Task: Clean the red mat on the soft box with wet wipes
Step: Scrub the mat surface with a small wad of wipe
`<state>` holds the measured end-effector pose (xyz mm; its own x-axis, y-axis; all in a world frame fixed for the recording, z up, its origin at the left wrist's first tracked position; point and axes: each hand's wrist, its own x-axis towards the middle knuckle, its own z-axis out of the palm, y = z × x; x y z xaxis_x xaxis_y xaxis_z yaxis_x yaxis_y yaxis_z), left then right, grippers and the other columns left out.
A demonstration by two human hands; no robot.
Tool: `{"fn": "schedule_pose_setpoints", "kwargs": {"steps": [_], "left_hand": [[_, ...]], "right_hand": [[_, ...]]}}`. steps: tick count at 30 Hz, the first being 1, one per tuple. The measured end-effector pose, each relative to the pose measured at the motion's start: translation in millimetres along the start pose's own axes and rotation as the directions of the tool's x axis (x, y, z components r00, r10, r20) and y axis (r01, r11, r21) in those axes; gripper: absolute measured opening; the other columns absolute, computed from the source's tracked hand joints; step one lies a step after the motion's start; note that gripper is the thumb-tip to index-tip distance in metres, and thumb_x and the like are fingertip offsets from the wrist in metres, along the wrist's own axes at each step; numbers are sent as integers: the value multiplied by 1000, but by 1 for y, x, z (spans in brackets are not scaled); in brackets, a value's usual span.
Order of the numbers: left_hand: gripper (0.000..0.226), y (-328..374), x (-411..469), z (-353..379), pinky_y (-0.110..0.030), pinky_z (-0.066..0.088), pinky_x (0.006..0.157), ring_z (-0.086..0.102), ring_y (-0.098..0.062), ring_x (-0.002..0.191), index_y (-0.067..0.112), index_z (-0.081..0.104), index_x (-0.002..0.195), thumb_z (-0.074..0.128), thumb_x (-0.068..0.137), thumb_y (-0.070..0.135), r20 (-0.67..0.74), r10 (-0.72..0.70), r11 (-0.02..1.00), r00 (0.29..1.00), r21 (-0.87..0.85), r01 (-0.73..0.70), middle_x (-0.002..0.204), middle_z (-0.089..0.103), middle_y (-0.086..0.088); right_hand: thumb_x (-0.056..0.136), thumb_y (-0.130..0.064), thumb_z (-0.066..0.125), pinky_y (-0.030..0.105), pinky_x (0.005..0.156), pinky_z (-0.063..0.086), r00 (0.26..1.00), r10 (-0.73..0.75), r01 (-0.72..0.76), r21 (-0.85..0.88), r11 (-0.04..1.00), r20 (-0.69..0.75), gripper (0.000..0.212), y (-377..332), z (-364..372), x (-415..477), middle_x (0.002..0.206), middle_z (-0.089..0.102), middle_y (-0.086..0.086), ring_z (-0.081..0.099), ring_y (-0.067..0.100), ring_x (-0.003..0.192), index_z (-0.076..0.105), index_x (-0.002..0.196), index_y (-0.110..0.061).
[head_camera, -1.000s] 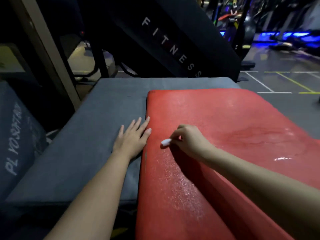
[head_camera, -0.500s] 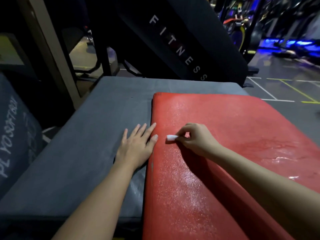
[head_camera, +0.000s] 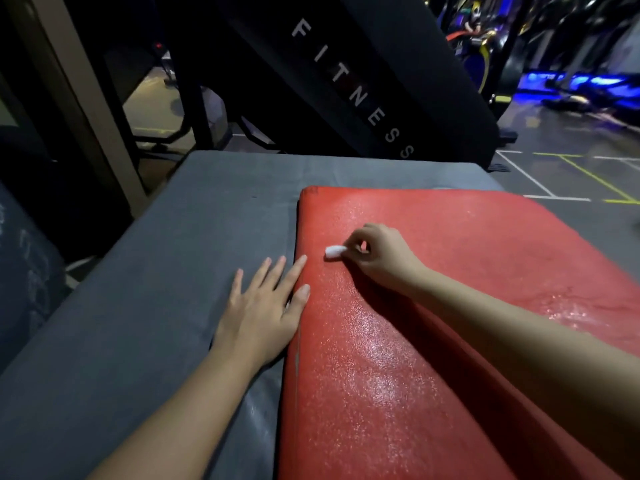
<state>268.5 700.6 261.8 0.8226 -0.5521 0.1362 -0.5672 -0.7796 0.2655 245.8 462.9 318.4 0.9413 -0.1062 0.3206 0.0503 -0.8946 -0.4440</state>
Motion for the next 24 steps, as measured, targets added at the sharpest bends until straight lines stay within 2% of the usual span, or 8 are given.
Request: {"fn": "schedule_pose_setpoints", "kwargs": {"steps": [5,9,13,17,19,24], "left_hand": [[68,1,-2,-2,-49,-2,127,-1,-6,156,54,-4,157,-10,91,70,9,-5,1000,1000,-29,5,170,10,14],[66,0,0,-2,-49,-1,127,0,-6,156,54,-3,157,-6,93,70,4,-3,999,1000,-38,3,170,11,14],[67,-1,1,1,-48,0,127,2,-6,156,54,-2,158,-5,92,69,-18,-5,999,1000,-44,4,169,13,14],[68,3,-2,-2,-48,-2,127,-1,-5,156,54,-4,157,-7,91,69,-6,-13,999,1000,-43,13,170,11,15],[68,3,-1,-4,-48,-2,127,-2,-4,156,54,-3,157,-7,91,69,-1,-12,999,1000,-50,12,170,11,15],[70,4,-2,-6,-48,-2,127,-3,-4,156,54,-3,157,-9,89,70,17,-14,999,1000,-45,14,170,9,15]], "right_hand": [[84,-16,72,30,65,33,994,77,-86,-124,989,-75,9,26,12,72,90,68,14,61,33,85,76,89,-9],[85,-18,72,22,62,31,979,186,-190,-47,981,-80,7,30,16,78,88,73,5,62,20,84,75,88,-13],[86,-35,73,26,65,36,998,55,-57,-61,996,-31,15,23,6,50,84,69,-3,59,13,77,75,89,-20],[82,-44,75,29,71,50,997,-52,55,-54,997,54,25,23,-6,35,89,68,-7,63,11,79,76,97,-24],[80,-50,74,27,70,50,995,-93,93,-6,996,32,30,22,-4,38,88,68,-5,62,10,76,78,96,-25],[77,-44,77,29,70,46,995,-84,83,-20,996,-49,26,32,5,70,84,69,1,62,17,76,80,88,-20]]}}
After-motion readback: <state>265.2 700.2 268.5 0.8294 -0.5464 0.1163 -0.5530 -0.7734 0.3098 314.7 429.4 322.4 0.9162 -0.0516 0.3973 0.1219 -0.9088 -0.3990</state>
